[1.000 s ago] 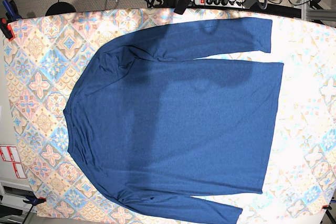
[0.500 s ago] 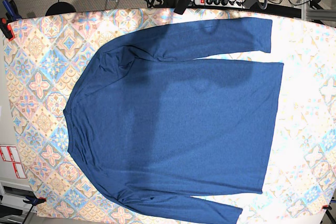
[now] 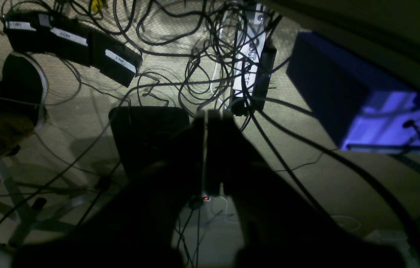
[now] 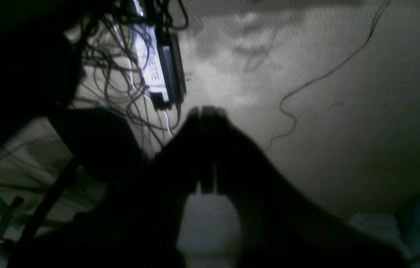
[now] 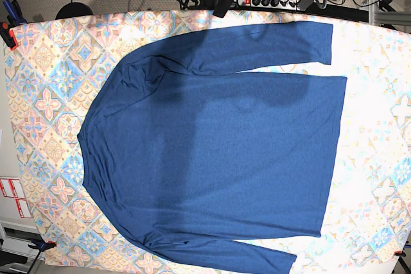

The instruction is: Fold the T-shirt properly

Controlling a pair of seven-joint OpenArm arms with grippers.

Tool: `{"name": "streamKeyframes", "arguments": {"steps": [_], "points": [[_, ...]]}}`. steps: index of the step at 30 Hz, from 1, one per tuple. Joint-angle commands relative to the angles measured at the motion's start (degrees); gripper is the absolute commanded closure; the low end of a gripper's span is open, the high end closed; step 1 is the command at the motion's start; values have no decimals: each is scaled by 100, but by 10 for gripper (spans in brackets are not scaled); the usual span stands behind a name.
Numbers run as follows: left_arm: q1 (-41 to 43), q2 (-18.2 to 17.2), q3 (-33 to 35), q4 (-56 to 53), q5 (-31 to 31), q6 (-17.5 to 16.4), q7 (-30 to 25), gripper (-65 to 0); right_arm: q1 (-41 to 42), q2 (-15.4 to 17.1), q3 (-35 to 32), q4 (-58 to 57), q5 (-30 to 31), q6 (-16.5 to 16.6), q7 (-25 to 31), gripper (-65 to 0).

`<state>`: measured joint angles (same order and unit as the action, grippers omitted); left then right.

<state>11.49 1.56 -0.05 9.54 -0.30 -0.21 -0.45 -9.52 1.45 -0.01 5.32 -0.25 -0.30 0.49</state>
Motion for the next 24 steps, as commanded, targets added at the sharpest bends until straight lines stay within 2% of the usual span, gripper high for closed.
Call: {"name": "streamKeyframes", "arguments": {"steps": [1,14,24], "points": [[95,-55,-8,167,-10,8,23,0,-107,26,-12,8,-23,-10,-10,-3],[1388,-512,36,1661,51,8,32,0,-1022,281,-12,1125,-23,-10,-10,-3],[2777,-512,36,3727,51,8,32,0,-2209,501,41,2892,-6,-10,-10,-2]]}}
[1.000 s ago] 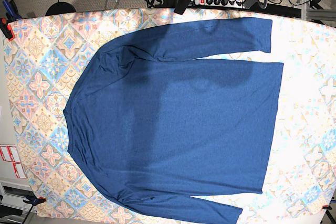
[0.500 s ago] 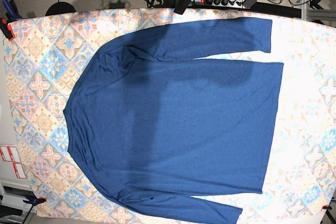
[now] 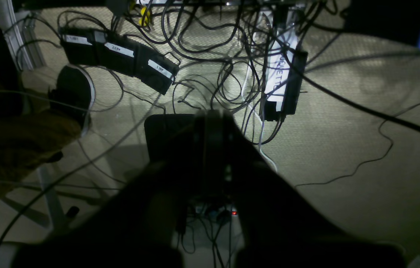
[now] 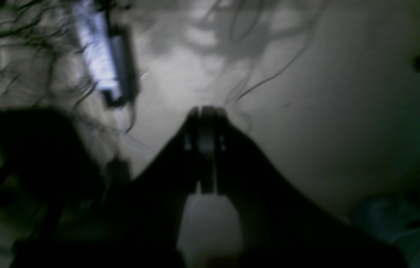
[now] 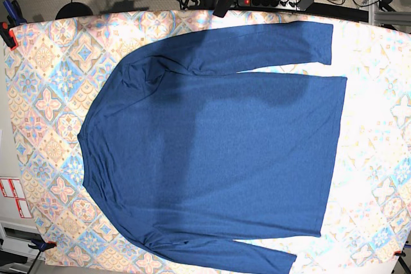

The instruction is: Fold the T-shirt properly

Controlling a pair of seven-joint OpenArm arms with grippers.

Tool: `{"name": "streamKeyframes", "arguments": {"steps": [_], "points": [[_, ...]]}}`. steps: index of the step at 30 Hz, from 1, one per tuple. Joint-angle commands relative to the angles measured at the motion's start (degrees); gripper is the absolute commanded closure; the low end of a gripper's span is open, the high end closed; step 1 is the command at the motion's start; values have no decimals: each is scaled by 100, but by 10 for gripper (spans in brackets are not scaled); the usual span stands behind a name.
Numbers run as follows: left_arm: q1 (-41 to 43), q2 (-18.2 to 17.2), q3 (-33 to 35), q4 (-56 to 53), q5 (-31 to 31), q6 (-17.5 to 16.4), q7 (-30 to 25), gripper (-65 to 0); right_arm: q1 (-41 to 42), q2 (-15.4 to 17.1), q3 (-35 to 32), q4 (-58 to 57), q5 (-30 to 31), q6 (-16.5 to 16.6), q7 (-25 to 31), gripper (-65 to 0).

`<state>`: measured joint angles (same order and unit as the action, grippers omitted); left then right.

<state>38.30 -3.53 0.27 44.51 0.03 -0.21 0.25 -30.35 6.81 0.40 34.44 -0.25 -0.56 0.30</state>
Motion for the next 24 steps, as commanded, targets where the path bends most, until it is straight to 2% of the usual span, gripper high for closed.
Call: {"name": "streamKeyframes", "arguments": {"steps": [1,8,10,14,24], "points": [[236,-3,3,450,19,8,-38,0,-240,9,8,165,3,16,10,-2],[1071,-21,3,1892,19,8,-38,0,-882,317,61,1308,30,16,10,-2],[1264,-144,12,2314,-25,8,-30,0,-1049,326,333,1598,30,16,10,-2],[1633,-161,12,3210,-34,8,-3,0,-1356,326,940,2301,21,16,10,-2],[2433,-161,-32,5144,19,25,6,0,-2156,326,1362,4165,21,16,-43,-2]]}}
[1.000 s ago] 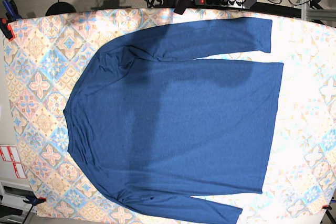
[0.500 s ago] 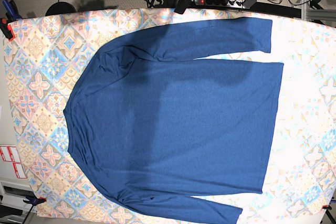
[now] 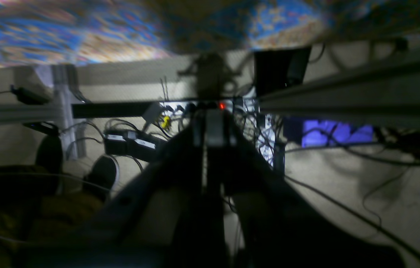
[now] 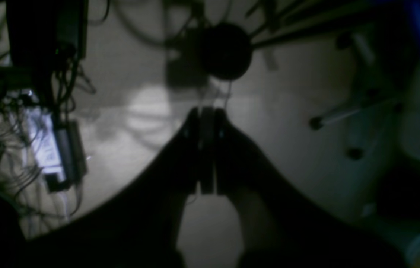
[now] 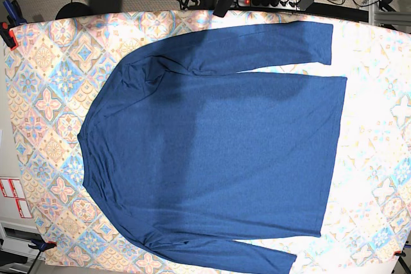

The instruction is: Fold the T-shirt properly

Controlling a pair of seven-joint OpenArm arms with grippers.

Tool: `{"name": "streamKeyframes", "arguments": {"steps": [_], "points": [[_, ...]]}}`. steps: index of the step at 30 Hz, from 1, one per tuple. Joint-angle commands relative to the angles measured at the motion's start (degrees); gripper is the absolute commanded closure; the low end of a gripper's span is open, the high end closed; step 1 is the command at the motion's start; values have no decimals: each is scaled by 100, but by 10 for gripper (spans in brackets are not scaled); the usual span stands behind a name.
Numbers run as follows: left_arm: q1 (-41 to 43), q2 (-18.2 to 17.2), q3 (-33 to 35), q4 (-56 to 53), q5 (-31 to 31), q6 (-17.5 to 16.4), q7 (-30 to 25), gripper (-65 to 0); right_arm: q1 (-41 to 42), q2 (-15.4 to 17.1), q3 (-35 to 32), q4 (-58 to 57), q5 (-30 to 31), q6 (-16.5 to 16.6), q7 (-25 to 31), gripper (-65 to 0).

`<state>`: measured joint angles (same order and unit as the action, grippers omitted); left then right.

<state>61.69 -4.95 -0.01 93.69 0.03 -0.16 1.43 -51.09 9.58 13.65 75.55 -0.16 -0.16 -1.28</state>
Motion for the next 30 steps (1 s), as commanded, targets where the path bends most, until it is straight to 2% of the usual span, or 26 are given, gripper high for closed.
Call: {"name": "streamKeyframes", "arguments": {"steps": [1,6,10,13,16,19,26,30], "points": [[147,-19,-3,394,19,21,-112,0,-161,48,37,283,12,-23,115,-2],[191,-19,-21,948,19,30,-104,-2,-337,48,-7,1258,12,-23,53,-2],[147,-10,-258,1202,-43,30,11,-4,-311,48,-7,1891,12,-23,-738,-3],[-81,7,-425,1273,-192,30,380,-44,-276,48,-7,2331,12,-23,-1186,-4],[-257,7,-627,1273,-825,30,494,-120,-56,48,-16,2726,12,-23,-1424,-6],[-380,-19,-698,1264,-1458,30,494,-164,155,31,-16,2867,12,-23,-1600,-7],[-574,-19,-935,1229,-2830,21,661,-185,551,31,-306,2920,21,-14,-2013,-12],[-952,-19,-1093,1141,-3542,12,1180,-185,568,31,-499,2920,21,-14,-2013,-71]]}}
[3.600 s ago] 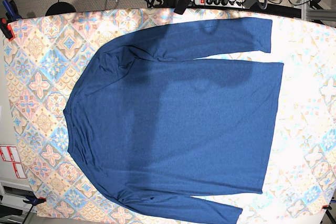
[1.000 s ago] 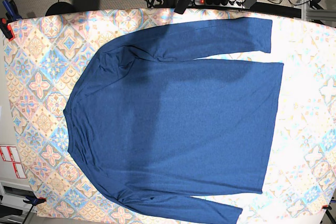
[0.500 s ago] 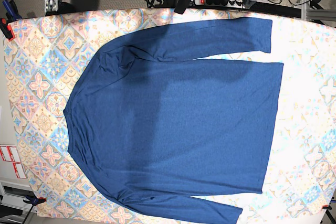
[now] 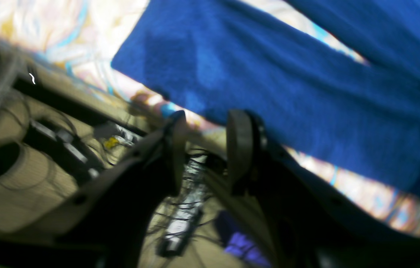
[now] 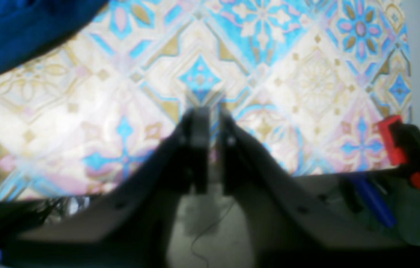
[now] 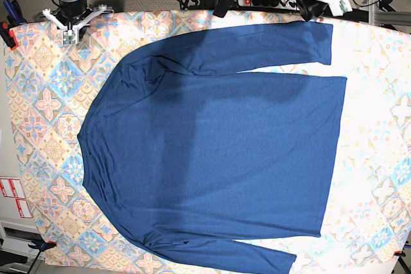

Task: Fold the T-shirt properly
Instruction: 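Lower the left gripper onto the blue shirt's shoulder corner and grasp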

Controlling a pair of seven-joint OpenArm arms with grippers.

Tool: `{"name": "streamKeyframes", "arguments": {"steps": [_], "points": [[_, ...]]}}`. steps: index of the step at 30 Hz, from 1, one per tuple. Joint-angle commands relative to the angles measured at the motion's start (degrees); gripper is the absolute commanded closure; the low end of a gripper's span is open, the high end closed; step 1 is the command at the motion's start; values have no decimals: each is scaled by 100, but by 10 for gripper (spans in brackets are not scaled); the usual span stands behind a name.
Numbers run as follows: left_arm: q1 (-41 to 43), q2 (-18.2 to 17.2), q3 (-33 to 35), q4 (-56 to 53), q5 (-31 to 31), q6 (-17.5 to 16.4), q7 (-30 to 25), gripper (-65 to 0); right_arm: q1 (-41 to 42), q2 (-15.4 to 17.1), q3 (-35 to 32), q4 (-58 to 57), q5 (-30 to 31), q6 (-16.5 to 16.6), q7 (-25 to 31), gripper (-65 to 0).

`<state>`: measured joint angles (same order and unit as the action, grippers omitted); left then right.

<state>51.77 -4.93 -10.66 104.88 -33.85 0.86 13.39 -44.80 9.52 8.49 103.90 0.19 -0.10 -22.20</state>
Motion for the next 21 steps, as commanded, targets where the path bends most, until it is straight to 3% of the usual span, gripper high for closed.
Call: {"name": "streamKeyframes", "arguments": {"steps": [1,9,21], "points": [[-21,-21,-91,-31,-330,-91,90,-185,-52,37,-27,85,-14,-21,96,-86],[-302,-21,-416,-207,-1604,-100,652,-245,62,37,-133,129,-14,-21,88,-113],[-408,-4,-530,-620,-2035,-100,758,-245,167,28,-115,129,-5,-21,79,-113]]}}
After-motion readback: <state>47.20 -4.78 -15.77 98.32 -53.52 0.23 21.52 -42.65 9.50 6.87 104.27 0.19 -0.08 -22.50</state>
